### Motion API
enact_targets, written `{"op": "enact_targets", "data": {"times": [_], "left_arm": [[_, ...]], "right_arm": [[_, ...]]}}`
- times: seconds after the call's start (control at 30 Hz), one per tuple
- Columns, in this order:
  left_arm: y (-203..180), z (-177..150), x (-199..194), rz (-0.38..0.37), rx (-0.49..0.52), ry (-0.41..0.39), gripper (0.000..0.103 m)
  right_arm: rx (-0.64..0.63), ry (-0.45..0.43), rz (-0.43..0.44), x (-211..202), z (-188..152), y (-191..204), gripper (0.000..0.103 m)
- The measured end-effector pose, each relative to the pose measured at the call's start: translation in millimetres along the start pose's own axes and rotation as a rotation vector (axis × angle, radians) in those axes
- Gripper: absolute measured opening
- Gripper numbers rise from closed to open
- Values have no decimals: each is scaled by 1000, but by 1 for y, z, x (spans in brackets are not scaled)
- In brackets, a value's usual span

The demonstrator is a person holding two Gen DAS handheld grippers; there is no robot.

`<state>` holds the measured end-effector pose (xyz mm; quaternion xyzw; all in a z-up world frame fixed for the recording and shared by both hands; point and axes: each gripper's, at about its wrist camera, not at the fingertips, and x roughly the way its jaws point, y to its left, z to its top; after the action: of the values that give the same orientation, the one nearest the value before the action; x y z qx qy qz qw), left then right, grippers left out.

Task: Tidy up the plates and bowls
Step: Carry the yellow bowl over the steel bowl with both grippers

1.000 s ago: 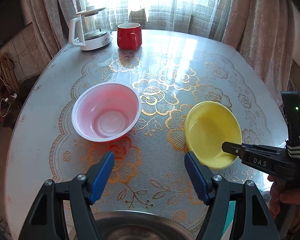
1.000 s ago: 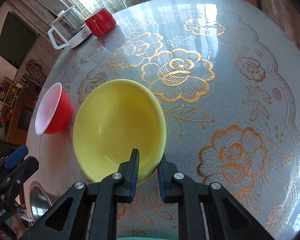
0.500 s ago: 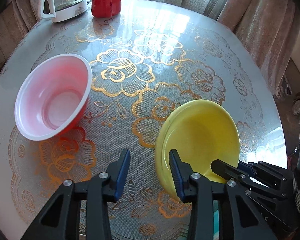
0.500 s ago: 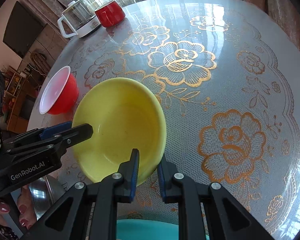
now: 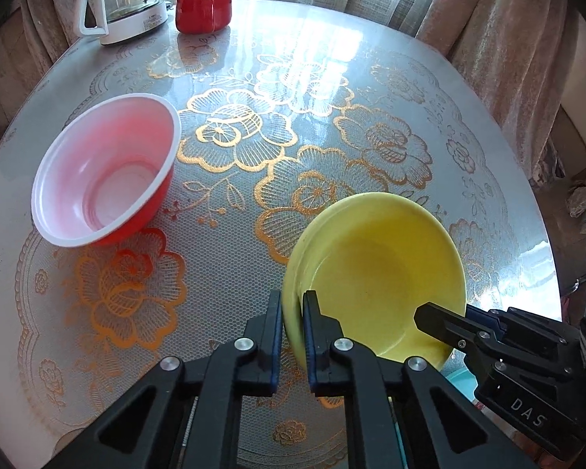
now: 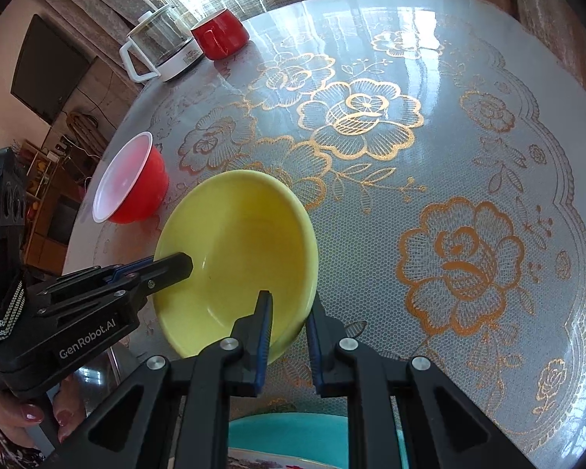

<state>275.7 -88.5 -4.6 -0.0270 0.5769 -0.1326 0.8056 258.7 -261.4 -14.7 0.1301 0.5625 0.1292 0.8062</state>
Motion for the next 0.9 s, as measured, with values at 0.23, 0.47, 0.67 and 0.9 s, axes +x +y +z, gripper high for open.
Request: {"op": "enact_targets", "data": {"times": [0.23,0.47,0.67,0.9], "left_arm": [[7,-11,-16,-6,-7,-24,10],[11,-25,-54,-16,0,-114,10],[16,-44,-79,-23,-2,-157,10],[33,-73,-104,-49,-40,-190,10]], "right_arm": [[-4,-16,10,-8,-7,12,16],[-1,-75,36,-30,-14,26,16],[-31,-109,54,-48,-25,45,16],[-56,-120,89,-55,-45,64,16]]}}
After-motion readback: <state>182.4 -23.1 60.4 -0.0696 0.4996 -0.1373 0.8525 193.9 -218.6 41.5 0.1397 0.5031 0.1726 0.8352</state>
